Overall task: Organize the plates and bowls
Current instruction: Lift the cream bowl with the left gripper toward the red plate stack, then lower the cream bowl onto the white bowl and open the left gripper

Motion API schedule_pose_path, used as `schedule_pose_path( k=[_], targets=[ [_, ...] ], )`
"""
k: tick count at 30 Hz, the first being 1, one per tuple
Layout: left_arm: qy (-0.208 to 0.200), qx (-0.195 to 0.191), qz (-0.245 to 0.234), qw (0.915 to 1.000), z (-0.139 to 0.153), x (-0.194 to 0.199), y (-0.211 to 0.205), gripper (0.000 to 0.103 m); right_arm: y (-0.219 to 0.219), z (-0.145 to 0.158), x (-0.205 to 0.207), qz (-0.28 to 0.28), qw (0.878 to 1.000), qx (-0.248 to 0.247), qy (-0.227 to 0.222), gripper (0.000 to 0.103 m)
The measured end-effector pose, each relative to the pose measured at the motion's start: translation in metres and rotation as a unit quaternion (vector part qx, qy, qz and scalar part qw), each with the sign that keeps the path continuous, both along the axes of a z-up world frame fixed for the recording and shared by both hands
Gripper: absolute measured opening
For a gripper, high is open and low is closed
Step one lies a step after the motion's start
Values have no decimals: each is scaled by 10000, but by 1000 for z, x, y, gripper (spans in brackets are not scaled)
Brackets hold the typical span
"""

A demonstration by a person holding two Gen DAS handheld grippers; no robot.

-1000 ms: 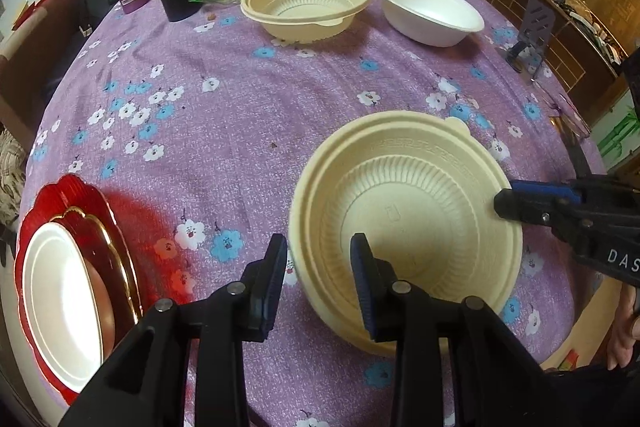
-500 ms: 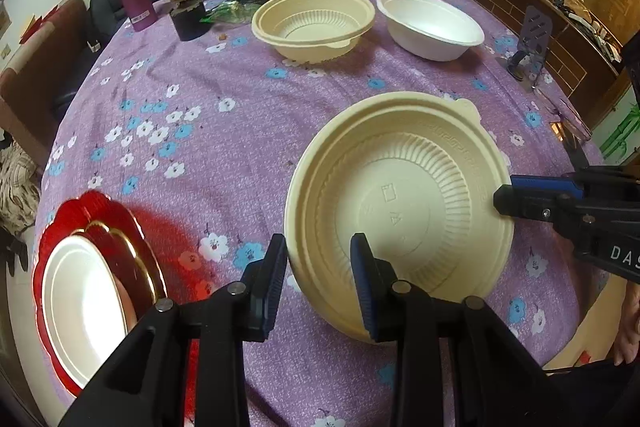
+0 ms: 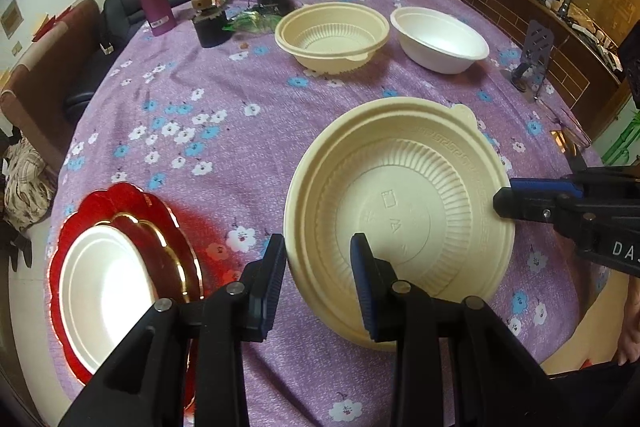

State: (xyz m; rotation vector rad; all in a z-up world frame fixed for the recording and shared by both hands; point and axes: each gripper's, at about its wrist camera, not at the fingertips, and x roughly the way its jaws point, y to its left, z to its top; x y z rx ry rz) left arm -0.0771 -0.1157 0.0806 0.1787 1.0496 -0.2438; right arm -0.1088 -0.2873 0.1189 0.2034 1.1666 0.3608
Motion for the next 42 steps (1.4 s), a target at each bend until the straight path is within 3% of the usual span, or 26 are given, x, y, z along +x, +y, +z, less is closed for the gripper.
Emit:
schedule_pose_path(
  k=[42],
  targets=[
    [-586, -46, 700, 9958, 39, -27, 90, 32, 90, 35, 3, 599, 9977, 127, -301, 19]
  ],
)
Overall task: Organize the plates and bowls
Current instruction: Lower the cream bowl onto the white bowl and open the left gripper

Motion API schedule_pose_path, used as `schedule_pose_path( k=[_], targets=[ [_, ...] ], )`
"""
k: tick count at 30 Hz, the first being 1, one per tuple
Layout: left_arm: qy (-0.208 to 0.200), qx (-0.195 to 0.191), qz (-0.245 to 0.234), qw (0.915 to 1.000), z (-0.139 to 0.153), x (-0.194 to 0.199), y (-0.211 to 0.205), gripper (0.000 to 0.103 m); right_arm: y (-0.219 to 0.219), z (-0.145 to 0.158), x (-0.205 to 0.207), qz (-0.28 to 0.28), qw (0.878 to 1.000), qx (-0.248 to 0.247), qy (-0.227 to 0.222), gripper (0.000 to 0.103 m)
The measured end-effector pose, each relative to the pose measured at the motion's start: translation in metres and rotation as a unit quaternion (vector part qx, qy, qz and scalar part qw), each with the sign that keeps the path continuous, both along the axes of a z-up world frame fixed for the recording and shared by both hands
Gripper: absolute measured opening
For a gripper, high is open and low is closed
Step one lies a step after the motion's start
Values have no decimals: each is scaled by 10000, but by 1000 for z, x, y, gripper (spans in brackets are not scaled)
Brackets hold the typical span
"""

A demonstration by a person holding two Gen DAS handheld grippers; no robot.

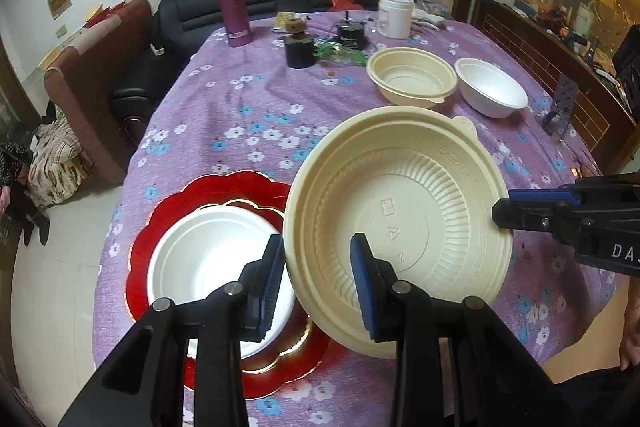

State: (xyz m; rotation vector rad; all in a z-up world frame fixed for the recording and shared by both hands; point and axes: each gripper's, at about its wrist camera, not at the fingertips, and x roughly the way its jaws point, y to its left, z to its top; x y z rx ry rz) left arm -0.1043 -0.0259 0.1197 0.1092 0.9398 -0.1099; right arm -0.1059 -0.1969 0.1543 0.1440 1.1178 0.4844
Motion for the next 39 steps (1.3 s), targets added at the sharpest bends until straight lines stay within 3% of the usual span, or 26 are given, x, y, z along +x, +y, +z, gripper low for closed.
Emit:
schedule_pose_path(
  k=[14, 30, 39],
  targets=[
    [-173, -166, 565, 9981, 15, -11, 55, 34, 53, 10, 12, 511, 9986, 98, 84, 19],
    [115, -362, 1279, 9911, 0, -23, 119, 35, 123, -5, 21, 1077, 9934, 130, 372, 19],
    [346, -331, 1199, 9916, -14, -9, 130, 36, 137, -17, 34, 992, 9919, 308, 728, 19]
  ],
)
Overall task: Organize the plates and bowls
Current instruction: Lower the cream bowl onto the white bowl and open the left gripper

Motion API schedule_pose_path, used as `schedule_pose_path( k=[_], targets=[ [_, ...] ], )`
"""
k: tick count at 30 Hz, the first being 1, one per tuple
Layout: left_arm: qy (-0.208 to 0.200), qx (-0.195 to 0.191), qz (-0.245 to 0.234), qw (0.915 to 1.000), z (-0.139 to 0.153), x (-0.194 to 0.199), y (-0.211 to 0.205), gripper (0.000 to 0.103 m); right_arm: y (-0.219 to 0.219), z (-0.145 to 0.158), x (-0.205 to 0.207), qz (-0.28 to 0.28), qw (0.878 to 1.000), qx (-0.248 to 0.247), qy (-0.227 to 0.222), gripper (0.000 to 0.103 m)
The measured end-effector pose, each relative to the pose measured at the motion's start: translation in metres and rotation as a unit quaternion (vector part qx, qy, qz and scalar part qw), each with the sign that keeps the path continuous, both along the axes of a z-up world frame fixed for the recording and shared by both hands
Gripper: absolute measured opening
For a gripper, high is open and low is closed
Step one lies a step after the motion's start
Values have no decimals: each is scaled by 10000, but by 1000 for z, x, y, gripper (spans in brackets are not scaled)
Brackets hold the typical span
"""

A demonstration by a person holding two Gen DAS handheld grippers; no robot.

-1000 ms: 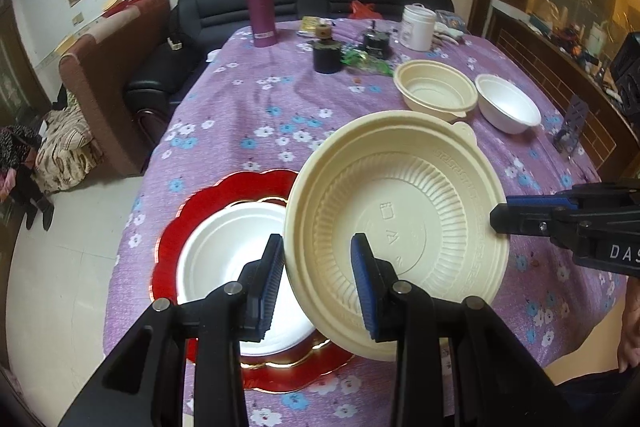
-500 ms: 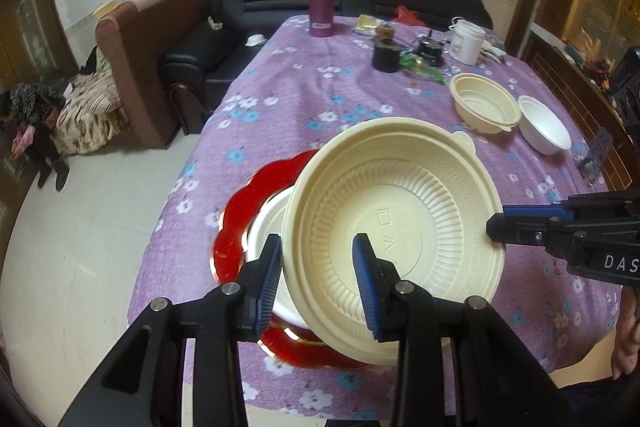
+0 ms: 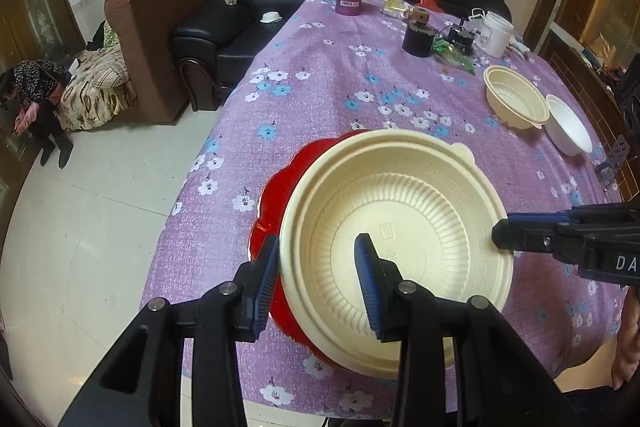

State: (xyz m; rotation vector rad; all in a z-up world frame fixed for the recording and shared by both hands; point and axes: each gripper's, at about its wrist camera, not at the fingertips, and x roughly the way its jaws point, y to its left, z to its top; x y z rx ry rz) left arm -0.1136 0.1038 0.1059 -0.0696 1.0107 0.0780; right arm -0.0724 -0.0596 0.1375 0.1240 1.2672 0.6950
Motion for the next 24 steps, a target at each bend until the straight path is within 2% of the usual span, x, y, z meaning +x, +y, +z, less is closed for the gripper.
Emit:
schedule_pose_path(
  k=[11, 24],
  targets=[
    [150, 4, -195, 9997, -11, 20, -1, 37, -4, -8, 9, -256, 9996, 22, 115, 19],
    [209, -111, -144, 9996, -19, 22, 10, 39, 5, -16, 12, -281, 9994, -12, 214, 19]
  ],
)
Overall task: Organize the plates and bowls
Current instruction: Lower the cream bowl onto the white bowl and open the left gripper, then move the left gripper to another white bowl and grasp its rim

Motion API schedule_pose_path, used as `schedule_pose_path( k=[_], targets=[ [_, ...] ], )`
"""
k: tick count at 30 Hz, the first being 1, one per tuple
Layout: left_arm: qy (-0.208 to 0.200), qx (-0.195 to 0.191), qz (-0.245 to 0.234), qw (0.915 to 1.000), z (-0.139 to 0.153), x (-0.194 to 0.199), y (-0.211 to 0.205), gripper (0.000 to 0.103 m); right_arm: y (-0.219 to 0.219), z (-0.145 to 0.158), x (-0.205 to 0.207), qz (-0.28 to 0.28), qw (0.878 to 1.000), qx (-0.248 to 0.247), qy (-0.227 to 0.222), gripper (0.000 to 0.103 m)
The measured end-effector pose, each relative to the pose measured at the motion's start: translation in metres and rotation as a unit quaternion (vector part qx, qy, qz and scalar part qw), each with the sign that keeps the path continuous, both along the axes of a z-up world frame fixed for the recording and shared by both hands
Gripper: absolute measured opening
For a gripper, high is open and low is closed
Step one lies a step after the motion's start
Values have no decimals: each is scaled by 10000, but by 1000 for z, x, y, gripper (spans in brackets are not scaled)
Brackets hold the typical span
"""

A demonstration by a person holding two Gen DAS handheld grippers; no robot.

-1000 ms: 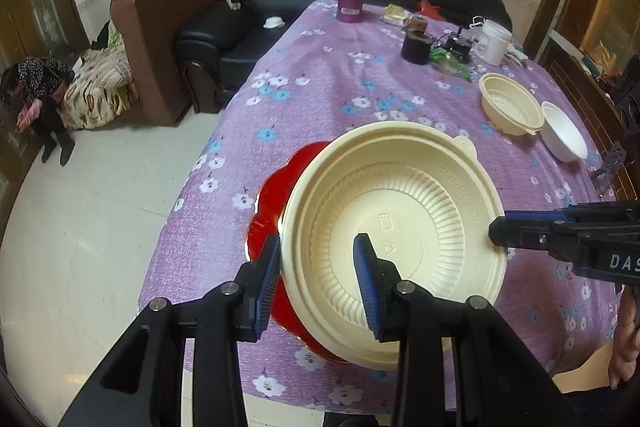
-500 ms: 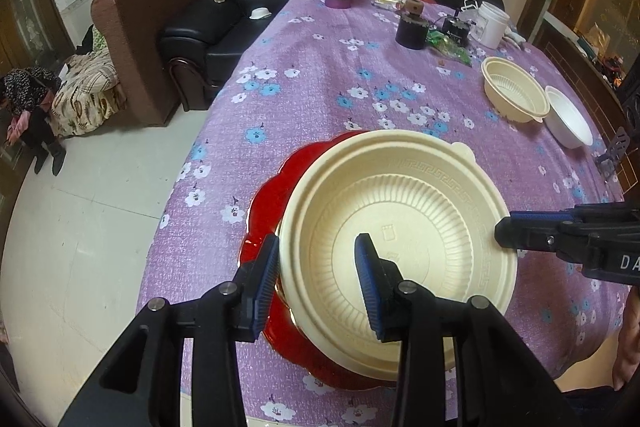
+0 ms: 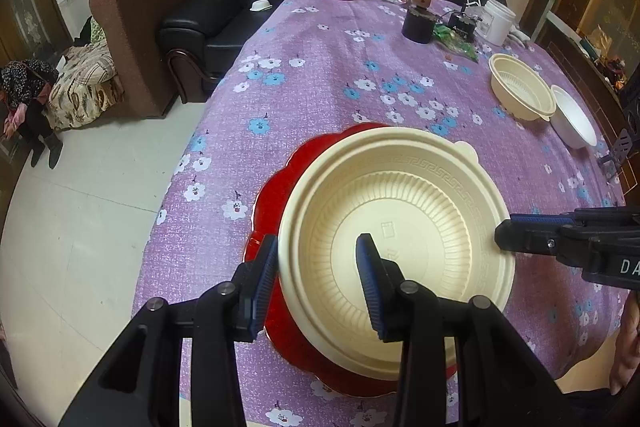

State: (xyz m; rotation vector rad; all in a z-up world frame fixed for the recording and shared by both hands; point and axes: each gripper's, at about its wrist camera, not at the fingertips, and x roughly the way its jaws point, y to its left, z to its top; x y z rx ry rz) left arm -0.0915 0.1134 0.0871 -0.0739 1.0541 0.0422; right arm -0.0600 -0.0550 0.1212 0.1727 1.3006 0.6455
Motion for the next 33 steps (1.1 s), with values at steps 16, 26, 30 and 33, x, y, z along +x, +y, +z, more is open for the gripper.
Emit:
schedule_pose_path(
  k=[16, 26, 30, 33],
  targets=[
    [-128, 61, 220, 9997, 10, -1, 9, 52, -16, 3, -1, -199, 9997, 163, 50, 20],
    [-489, 101, -286, 9983, 40, 10, -27, 56, -53, 6, -3, -710, 9973, 187, 37, 20],
    [-517, 79, -757, 9958, 45, 17, -59, 56, -77, 2, -9, -987, 9949, 167, 91, 20],
    [-519, 23, -1076, 9928, 47, 23, -81, 56, -98, 0, -14, -1246, 9920, 156, 125, 19]
  ],
)
